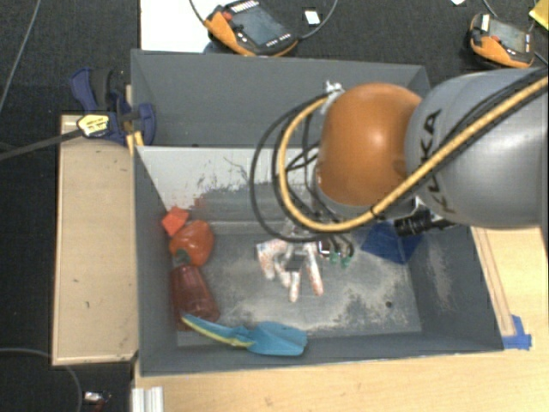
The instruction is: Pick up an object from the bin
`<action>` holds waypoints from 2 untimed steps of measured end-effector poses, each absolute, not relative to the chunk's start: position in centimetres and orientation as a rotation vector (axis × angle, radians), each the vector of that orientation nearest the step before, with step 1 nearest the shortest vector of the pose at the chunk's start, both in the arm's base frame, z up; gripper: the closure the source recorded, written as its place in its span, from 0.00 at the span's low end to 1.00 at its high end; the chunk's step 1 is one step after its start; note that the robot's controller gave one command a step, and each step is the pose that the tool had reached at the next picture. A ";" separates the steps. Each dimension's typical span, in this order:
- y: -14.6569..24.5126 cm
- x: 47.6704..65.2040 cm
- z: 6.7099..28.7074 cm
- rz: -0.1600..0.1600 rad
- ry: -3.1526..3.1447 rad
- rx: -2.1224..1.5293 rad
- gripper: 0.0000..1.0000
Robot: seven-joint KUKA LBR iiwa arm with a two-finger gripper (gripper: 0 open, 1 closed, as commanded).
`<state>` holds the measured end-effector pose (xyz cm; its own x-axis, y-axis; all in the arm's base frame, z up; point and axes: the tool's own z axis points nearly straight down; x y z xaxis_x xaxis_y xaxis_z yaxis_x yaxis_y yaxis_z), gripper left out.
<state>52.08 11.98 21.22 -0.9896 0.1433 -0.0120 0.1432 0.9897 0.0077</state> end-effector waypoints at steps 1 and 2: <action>16.2 52.4 9.1 0.008 3.116 -0.313 0.00; 12.5 53.0 14.3 0.006 3.124 0.159 0.00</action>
Offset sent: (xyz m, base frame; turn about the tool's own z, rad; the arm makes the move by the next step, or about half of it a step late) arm 0.0088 0.0053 -0.0699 -0.0448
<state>53.00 12.51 14.32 -0.9947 0.1018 -0.0129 0.1017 0.9948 0.0046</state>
